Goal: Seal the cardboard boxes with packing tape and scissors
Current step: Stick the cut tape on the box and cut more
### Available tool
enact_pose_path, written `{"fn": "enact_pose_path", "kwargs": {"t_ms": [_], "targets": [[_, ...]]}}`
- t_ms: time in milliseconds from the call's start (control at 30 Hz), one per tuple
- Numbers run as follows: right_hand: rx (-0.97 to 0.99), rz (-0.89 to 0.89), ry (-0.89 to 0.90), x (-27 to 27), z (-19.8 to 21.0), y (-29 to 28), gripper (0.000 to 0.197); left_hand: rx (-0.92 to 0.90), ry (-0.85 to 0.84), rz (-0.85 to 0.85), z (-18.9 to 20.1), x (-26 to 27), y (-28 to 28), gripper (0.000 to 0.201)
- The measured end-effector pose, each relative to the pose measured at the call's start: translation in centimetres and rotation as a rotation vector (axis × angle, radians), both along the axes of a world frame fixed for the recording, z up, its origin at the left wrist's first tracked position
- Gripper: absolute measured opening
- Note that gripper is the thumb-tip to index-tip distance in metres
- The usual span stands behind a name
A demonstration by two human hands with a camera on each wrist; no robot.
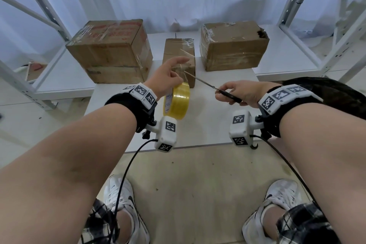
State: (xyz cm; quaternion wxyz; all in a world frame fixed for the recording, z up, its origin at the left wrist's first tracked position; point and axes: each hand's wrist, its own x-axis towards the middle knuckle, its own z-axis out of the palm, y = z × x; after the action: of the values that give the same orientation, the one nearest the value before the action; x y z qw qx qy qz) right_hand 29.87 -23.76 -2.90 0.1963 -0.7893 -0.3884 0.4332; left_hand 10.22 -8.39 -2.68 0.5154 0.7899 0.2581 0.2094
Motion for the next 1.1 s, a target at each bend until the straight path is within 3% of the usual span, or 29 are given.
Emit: {"fn": "enact_pose_path", "kwargs": {"t_ms": [733,1100], "targets": [[0.106,-0.083,0.11,0.0,-2.1,-0.6,0.035,-0.005,0.003,0.012,0.0,-0.5,0.3,0.061],[0.136,-0.248,0.093,-0.1,-3.6,-1.3,0.038,0.041,0.014,0.005,-0.3,-0.2,0.3,0.065]]}}
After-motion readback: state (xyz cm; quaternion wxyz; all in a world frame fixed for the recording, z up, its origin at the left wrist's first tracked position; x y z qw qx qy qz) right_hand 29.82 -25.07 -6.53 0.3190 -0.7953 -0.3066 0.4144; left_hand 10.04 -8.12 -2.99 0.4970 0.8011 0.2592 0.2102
